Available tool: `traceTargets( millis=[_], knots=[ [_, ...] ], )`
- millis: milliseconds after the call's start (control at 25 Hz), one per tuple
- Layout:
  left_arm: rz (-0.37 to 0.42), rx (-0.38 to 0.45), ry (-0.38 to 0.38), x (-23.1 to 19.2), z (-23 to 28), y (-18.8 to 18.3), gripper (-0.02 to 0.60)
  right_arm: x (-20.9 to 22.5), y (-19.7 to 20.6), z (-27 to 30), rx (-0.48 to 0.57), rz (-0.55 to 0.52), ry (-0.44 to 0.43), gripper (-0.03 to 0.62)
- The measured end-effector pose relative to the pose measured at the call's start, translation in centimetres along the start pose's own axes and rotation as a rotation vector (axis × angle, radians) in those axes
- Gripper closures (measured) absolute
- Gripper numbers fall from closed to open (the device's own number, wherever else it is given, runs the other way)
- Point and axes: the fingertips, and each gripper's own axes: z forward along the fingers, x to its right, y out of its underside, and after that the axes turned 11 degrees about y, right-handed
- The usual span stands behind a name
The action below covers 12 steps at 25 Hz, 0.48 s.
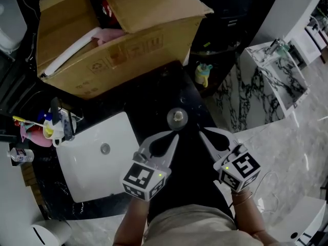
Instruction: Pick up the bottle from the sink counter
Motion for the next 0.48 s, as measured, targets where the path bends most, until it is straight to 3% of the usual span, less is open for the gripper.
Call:
traceTargets(
  millis=[160, 480],
  knots=[
    [-0.011, -0.025, 0.010, 0.5, 0.7, 0.8, 0.578, -0.3, -0.2, 0.1, 0.020, 0.047, -0.050, 0.591],
    [-0.051, -0.100, -0.034, -0.2, 1.3, 2.8, 0.578, 1.1, 1.2, -0.3, -0.028, 0.026, -0.043, 0.591]
  ],
)
